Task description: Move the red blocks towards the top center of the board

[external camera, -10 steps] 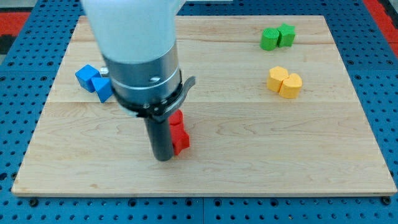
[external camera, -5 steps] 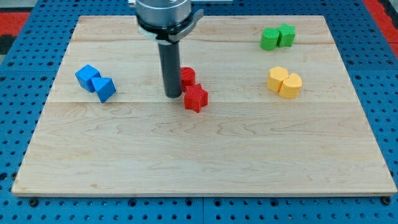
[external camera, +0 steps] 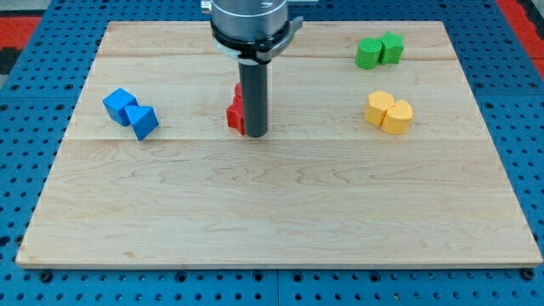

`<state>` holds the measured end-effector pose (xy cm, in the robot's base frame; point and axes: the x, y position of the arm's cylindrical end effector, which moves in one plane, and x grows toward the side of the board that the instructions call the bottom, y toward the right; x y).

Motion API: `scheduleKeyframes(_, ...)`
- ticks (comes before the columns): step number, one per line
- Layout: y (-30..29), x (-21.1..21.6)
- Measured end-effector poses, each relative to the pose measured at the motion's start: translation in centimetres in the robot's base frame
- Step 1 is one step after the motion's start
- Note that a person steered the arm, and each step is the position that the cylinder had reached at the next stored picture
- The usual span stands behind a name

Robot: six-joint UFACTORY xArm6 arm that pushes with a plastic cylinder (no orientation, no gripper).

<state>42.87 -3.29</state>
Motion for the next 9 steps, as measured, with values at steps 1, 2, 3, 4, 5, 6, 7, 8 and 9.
scheduleKeyframes(1, -0.3, 2.6)
scheduleKeyframes(2, -3.5, 2.3)
scheduleKeyframes(3, -2.4, -0.2)
scheduleKeyframes(4, -1.5, -2.4)
scheduleKeyframes(5, -1.5, -5.9)
scheduleKeyframes(6, -1.5, -8.6)
scheduleKeyframes(7, -1.4, -10.4)
scheduleKeyframes(8, -1.7, -5.1)
scheduleKeyframes(9, 1.6, -8.6)
